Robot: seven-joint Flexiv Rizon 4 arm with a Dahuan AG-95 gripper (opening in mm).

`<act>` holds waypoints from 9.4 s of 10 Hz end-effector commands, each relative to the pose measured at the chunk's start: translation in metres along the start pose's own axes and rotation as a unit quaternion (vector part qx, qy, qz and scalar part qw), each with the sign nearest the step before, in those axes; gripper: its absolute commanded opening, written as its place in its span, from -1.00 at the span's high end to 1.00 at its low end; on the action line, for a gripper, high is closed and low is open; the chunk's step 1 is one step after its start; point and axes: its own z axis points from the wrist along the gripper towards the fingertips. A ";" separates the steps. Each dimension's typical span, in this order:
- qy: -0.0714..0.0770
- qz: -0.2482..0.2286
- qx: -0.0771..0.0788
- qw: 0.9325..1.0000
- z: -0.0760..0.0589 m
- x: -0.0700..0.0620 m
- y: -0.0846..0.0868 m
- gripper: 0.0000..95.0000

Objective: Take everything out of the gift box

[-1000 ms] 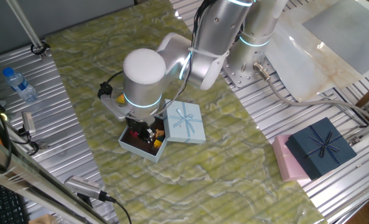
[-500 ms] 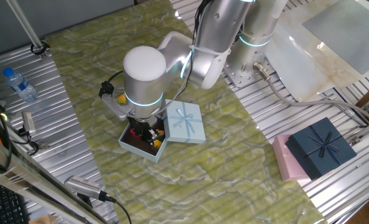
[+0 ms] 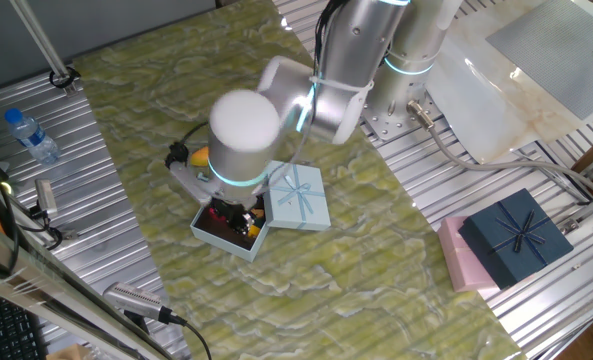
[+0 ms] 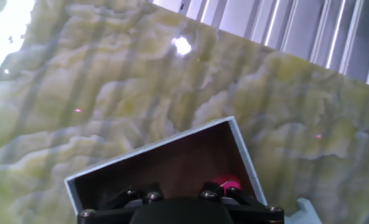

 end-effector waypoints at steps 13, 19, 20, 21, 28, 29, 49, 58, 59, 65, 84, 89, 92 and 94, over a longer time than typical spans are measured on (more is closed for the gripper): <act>-0.017 -0.005 -0.008 1.000 0.013 0.002 -0.015 0.20; -0.040 0.024 -0.061 0.997 0.005 -0.004 0.010 0.20; -0.039 0.025 -0.061 0.997 0.004 -0.003 0.012 0.20; -0.037 0.023 -0.055 0.998 0.002 -0.002 0.013 0.20; -0.011 0.091 0.026 0.995 -0.005 0.012 -0.004 0.60; -0.012 0.097 0.024 0.995 -0.007 0.012 -0.007 0.60; -0.045 0.292 0.016 0.955 0.009 0.022 -0.022 0.20; -0.050 0.292 0.006 0.955 0.009 0.022 -0.022 0.20; -0.050 0.292 0.004 0.955 0.009 0.022 -0.022 0.20; -0.050 0.294 -0.001 0.954 0.009 0.022 -0.022 0.20; -0.063 0.282 -0.019 0.957 0.009 0.022 -0.022 0.60; -0.069 0.277 -0.023 0.958 0.016 0.020 -0.029 0.20; -0.078 0.279 -0.026 0.957 0.015 0.021 -0.033 0.20; -0.082 0.277 -0.028 0.957 0.014 0.022 -0.036 0.20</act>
